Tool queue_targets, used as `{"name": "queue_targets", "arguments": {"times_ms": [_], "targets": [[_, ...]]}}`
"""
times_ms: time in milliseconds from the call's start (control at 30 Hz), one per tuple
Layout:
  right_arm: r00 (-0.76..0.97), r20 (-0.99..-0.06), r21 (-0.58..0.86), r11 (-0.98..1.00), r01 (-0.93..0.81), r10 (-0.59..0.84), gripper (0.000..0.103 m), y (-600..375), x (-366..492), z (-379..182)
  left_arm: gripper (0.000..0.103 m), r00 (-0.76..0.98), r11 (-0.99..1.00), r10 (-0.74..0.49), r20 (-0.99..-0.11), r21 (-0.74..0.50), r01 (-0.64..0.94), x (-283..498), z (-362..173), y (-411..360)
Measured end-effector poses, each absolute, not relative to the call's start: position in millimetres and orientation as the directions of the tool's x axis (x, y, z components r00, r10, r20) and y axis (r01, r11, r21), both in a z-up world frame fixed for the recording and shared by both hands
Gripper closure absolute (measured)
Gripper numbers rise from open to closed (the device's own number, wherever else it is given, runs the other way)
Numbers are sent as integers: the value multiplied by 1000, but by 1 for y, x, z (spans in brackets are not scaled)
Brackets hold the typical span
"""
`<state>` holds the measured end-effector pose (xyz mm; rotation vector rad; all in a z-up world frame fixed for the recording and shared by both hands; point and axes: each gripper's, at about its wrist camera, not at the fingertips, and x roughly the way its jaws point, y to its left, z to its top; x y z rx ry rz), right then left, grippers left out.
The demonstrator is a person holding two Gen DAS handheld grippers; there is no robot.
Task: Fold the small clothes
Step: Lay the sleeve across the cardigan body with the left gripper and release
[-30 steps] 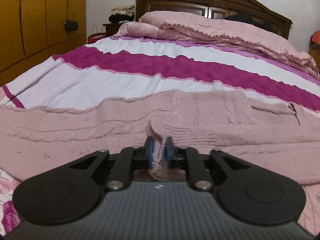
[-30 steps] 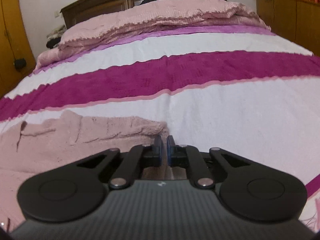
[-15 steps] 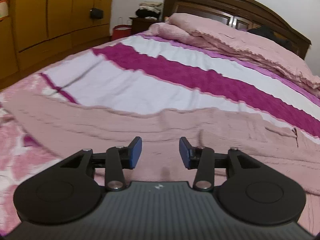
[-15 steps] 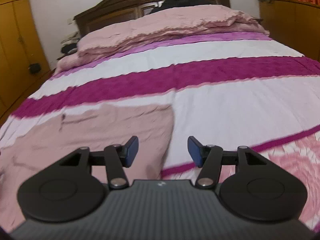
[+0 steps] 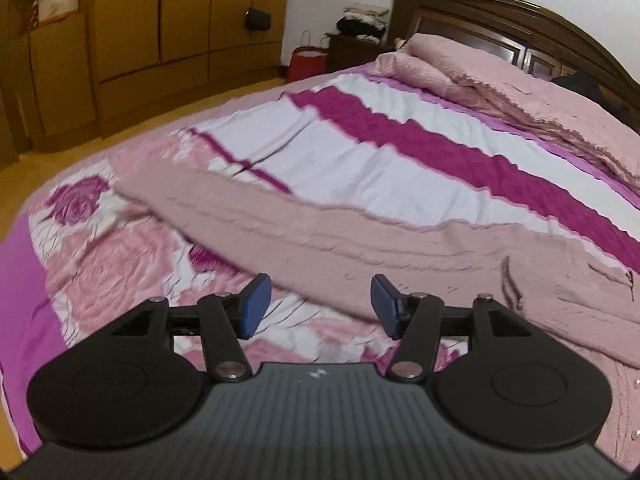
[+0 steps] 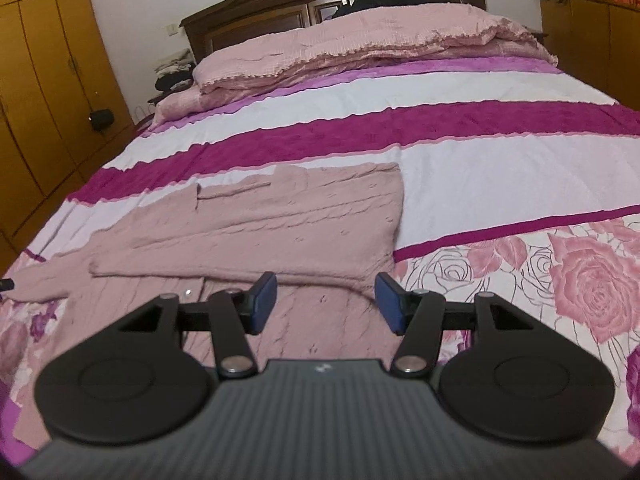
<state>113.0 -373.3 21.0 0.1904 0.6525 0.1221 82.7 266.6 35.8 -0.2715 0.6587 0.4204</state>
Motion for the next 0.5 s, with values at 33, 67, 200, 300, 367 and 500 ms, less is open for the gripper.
{"name": "queue_targets", "arguments": {"times_ms": [33,67,200,300,367,500], "targets": [[789,-591,210,976,-51,168,46,-371,110,21,40,707,880,292,-644,-109,-463,80,34,269],[790,-591,211,977,-46,165,44,-368,106,20,40,702,877,296,-648,-106,-468,78,32,271],[781,-599,238,971,-34,174,44,-366,96,12,40,684,872,301,-665,-99,-479,81,23,272],[770,-614,247,969,-21,174,44,-365,90,2,40,682,874,299,-668,-95,-477,83,21,272],[760,-626,254,967,-15,177,44,-363,89,-3,40,682,875,302,-666,-89,-475,85,21,272],[754,-633,264,965,-1,174,43,-359,86,-10,40,681,875,301,-668,-90,-476,89,20,272]]}}
